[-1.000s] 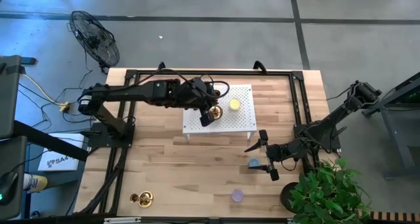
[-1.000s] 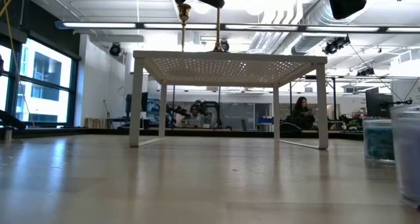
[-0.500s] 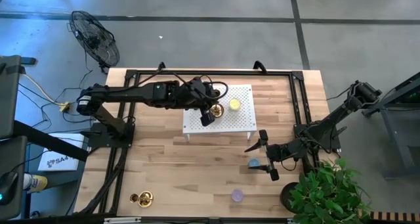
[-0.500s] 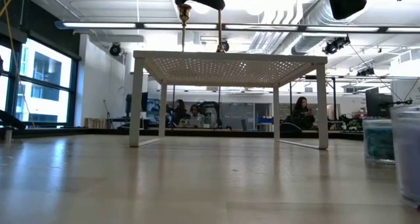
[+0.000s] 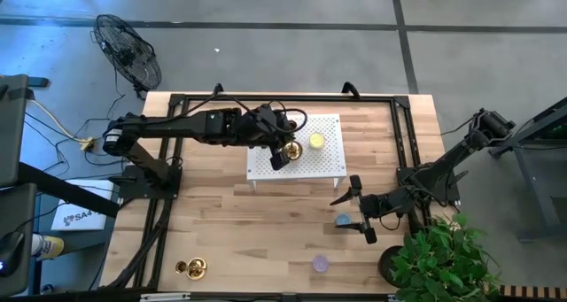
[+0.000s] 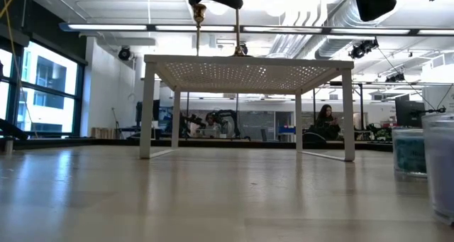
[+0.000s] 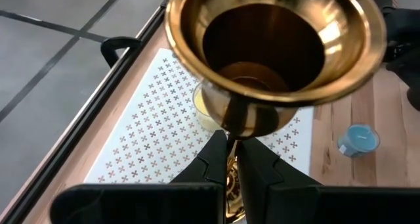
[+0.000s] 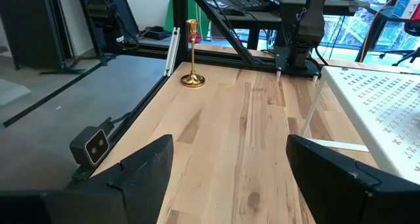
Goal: Pick & Place candle stick holders
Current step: Put the right yellow candle holder on the shelf
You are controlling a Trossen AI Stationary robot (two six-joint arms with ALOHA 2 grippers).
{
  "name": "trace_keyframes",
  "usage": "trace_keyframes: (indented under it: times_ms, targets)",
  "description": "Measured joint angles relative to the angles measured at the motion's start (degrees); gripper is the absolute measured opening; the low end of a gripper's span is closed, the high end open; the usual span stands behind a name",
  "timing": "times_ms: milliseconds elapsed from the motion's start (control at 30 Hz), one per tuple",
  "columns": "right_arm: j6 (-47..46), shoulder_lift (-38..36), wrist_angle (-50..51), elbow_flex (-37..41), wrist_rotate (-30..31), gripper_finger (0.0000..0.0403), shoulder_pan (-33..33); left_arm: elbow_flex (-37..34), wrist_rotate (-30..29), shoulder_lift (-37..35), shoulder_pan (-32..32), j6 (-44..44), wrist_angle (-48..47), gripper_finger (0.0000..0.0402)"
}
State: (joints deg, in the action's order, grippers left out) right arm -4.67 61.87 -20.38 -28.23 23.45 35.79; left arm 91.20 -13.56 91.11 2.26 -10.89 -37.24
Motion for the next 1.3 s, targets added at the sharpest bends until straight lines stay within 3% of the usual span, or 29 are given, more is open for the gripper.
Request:
trace_keyframes:
  times_ms: [1300]
  targets:
    - [0.17,0.0,1.05,0.0,-0.03,0.0291,0.0,2.81,2.0,0.55,-0.13,2.54,0.65,0.0008]
